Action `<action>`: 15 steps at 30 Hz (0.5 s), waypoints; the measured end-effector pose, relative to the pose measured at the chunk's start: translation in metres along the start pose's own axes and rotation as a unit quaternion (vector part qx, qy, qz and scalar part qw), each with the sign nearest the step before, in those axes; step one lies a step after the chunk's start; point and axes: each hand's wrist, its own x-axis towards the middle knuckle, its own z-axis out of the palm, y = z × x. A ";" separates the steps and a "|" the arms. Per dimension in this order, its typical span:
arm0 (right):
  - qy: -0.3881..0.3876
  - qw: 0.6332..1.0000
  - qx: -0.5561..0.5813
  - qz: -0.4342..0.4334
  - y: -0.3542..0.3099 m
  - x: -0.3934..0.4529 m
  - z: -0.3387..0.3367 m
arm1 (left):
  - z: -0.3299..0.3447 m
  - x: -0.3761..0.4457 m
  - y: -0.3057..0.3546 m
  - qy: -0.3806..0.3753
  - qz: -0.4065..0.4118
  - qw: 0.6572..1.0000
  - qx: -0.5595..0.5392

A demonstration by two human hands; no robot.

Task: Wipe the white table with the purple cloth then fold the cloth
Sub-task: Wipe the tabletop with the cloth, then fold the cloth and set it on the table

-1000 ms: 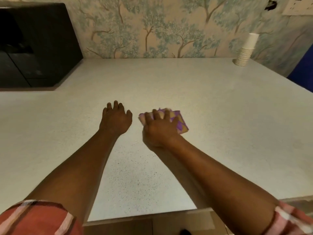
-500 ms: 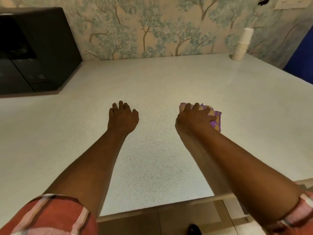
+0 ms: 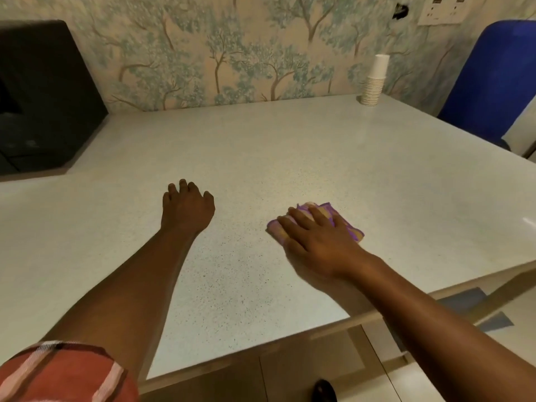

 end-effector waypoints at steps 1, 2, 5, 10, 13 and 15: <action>0.016 1.000 -0.004 0.020 0.009 -0.002 -0.003 | 0.001 0.000 0.000 0.002 0.005 1.000 0.005; 0.039 0.999 -0.013 0.031 0.016 -0.001 -0.006 | 0.001 0.000 -0.001 0.002 0.010 1.000 0.007; 0.106 0.991 0.080 0.009 0.038 0.003 -0.020 | -0.002 0.001 -0.001 -0.012 -0.003 1.000 -0.012; 0.281 0.920 0.254 0.099 0.071 -0.010 -0.049 | -0.010 -0.002 0.018 0.009 -0.038 0.994 -0.100; 0.267 0.929 0.180 0.184 0.090 -0.028 -0.054 | -0.015 -0.013 0.055 0.040 0.000 0.984 -0.175; 0.201 0.941 0.148 0.227 0.099 -0.041 -0.055 | -0.019 -0.023 0.084 0.047 0.047 0.966 -0.250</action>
